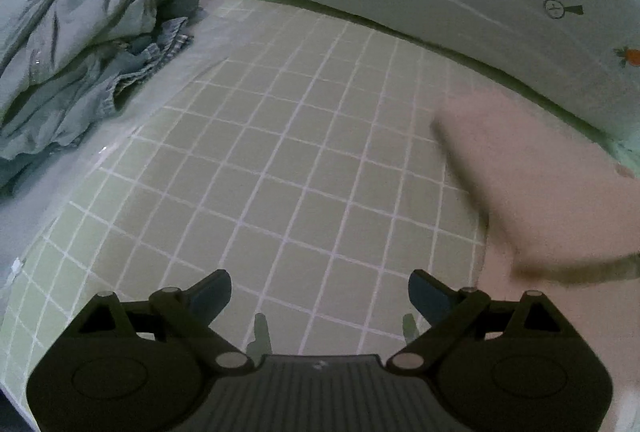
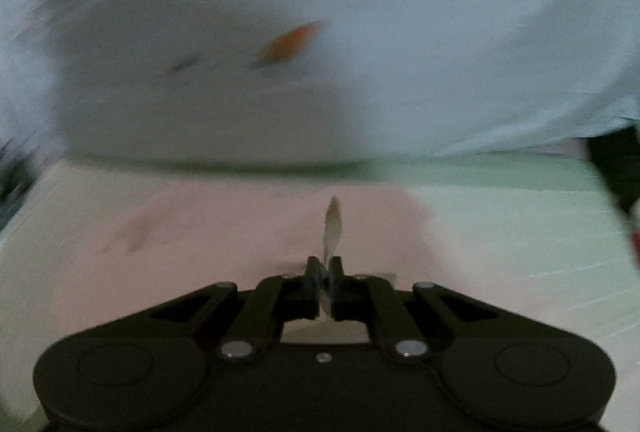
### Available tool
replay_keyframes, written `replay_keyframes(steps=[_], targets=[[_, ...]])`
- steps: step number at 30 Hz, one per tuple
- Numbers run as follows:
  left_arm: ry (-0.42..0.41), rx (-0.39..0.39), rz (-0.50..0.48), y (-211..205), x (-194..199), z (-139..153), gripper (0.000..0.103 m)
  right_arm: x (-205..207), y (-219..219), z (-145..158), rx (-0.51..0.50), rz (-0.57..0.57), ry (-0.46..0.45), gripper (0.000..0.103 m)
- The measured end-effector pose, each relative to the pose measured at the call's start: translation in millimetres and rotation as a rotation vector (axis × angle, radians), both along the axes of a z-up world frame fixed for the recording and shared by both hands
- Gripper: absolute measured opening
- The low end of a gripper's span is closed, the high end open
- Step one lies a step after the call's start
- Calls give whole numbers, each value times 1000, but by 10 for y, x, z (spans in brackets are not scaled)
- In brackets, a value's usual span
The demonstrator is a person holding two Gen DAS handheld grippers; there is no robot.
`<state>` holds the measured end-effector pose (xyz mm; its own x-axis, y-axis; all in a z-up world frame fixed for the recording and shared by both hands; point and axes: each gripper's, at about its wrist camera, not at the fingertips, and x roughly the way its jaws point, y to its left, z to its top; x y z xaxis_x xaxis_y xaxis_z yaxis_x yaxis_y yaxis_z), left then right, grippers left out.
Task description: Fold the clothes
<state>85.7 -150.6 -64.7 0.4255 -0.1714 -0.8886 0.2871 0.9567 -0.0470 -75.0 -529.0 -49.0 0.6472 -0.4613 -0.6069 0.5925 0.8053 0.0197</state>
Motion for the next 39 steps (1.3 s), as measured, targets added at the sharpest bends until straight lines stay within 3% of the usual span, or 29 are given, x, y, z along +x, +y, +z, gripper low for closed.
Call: replay_keyframes(steps=[2,5,6,10,13,20,28,36,39], targets=[[-3,5,18,35,-27,24,95,-131,-346,70,-55,-122,5,4],[-4,0,56,114,-68,69,95,-342,-713,132,-61,-272,1,7],[-12,-3,64,146,-85,89,95,-407,-765,139,-66,-308,10,13],[-43,-19,96,274,-153,169,98,-648,-547,89,-73,-352,16,64],[-63,-33,91,377,-200,200,99,-709,-135,-5,-57,-337,26,84],[-81,-48,10,665,-216,167,100,-557,1033,-148,-15,-208,64,88],[-78,-4,-120,1141,-217,49,100,-278,2297,-197,-6,-140,73,88],[-50,13,-151,1504,-349,-33,100,-13,3090,-397,10,-59,90,84],[-40,31,-152,1585,-361,-90,100,40,3258,-474,22,-29,105,78]])
